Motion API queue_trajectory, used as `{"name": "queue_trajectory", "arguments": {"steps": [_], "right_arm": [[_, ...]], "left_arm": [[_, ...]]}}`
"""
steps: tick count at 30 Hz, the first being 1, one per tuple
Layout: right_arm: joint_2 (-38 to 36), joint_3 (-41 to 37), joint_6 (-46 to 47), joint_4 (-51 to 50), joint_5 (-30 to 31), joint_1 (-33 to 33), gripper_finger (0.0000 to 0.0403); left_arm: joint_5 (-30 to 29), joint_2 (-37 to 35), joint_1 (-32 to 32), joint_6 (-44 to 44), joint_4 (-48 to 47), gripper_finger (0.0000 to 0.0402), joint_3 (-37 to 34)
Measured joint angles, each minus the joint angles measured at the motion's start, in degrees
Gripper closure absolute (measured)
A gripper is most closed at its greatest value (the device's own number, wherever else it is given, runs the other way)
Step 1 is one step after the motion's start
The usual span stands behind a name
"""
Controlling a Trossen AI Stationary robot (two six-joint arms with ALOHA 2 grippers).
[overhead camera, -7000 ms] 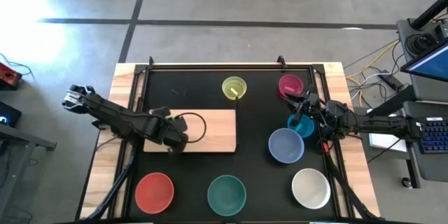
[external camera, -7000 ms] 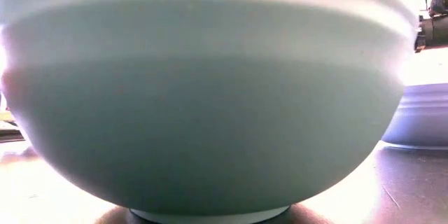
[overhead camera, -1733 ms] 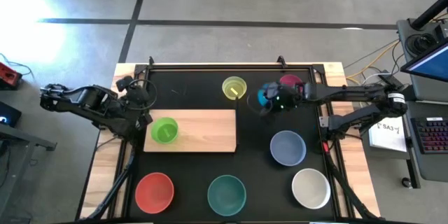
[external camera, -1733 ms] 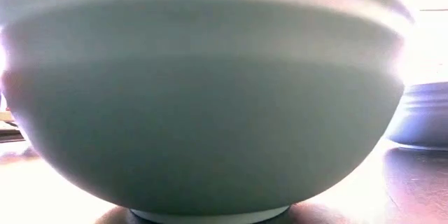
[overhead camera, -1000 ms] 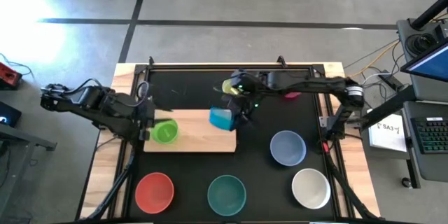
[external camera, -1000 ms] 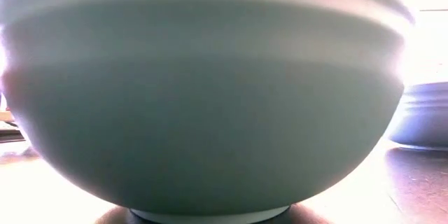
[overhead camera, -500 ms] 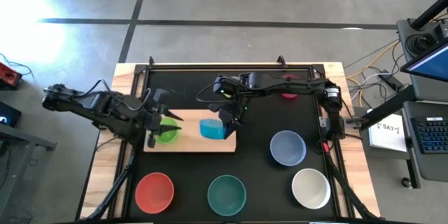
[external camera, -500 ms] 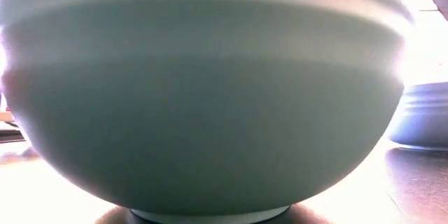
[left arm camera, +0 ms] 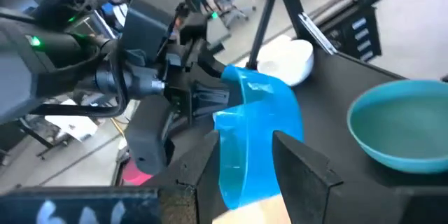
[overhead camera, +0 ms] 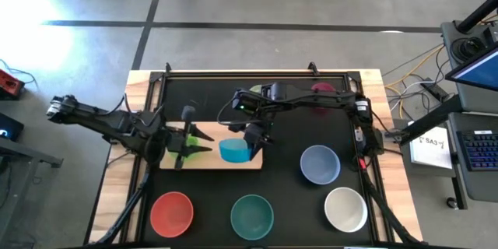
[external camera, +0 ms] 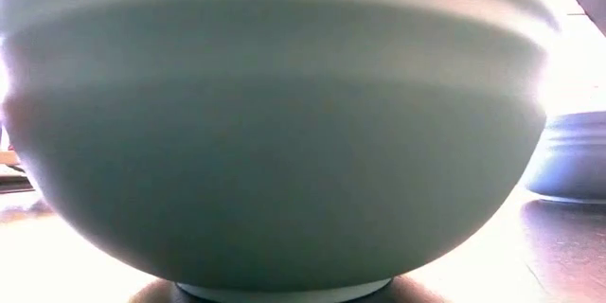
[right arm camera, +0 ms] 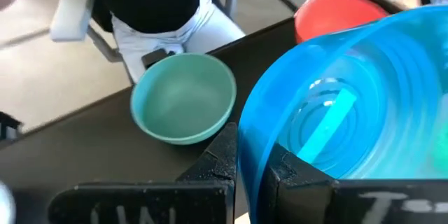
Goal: Place and stack bowls onto a shelf
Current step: Stack the small blue bowl on top of the small green bowl on the shelf
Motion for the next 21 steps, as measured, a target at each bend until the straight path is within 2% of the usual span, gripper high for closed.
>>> {"name": "queue_trajectory", "arguments": {"steps": [4, 14, 21], "right_arm": [[-0.35, 0.11, -2.14, 0.42, 0.27, 0.58, 0.0394], [-0.42, 0.49, -5.14, 0.65, 0.29, 2.44, 0.0394], [-0.42, 0.49, -7.12, 1.04, 0.25, 2.60, 0.0394]], "left_arm": [[2.70, 1.06, 0.02, -0.01, 5.73, 0.0288, -2.19], [3.00, 5.41, 0.02, -0.59, 11.72, 0.0288, -3.61], [11.57, 9.76, 0.05, -4.25, 11.97, 0.0288, -1.92]]}}
